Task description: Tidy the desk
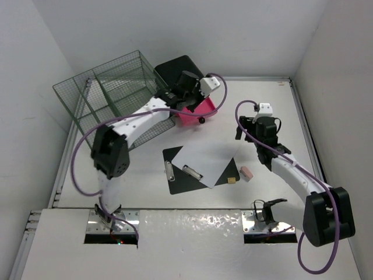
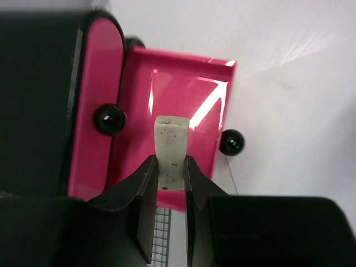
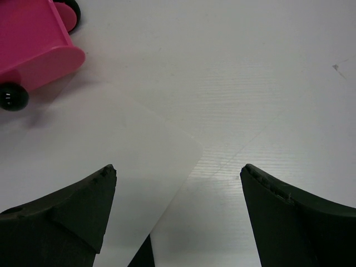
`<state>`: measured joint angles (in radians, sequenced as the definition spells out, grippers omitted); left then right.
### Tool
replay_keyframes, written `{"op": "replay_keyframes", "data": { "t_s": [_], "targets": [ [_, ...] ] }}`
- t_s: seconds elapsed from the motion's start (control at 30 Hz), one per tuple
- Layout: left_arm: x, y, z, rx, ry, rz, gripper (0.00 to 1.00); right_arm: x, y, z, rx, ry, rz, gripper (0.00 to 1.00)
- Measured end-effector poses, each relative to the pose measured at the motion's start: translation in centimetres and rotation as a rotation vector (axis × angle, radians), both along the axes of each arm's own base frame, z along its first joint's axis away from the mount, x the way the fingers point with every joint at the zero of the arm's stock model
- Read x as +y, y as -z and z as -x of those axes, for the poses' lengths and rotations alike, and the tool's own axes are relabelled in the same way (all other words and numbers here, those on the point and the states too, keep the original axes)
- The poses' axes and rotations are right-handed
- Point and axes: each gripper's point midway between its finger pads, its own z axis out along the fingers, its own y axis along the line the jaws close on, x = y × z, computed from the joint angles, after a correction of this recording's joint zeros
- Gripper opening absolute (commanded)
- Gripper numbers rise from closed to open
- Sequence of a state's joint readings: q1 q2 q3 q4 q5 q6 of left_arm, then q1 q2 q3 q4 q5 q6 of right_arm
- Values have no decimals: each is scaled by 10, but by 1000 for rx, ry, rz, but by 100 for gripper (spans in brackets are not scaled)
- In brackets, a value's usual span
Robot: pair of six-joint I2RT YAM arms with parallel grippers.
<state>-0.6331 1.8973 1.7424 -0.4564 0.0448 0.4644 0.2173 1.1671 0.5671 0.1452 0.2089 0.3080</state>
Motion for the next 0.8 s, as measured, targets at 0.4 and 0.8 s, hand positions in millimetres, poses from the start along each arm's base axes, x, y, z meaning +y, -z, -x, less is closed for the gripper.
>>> {"op": "replay_keyframes", "data": {
  "t_s": [0.4, 0.8],
  "targets": [
    [5, 76, -44, 64, -180, -136, 60, 16, 3, 29, 82, -152, -4, 92],
    [1, 47, -28, 102, -153, -106, 66, 69, 13, 88, 317, -431, -75, 82]
  ]
}}
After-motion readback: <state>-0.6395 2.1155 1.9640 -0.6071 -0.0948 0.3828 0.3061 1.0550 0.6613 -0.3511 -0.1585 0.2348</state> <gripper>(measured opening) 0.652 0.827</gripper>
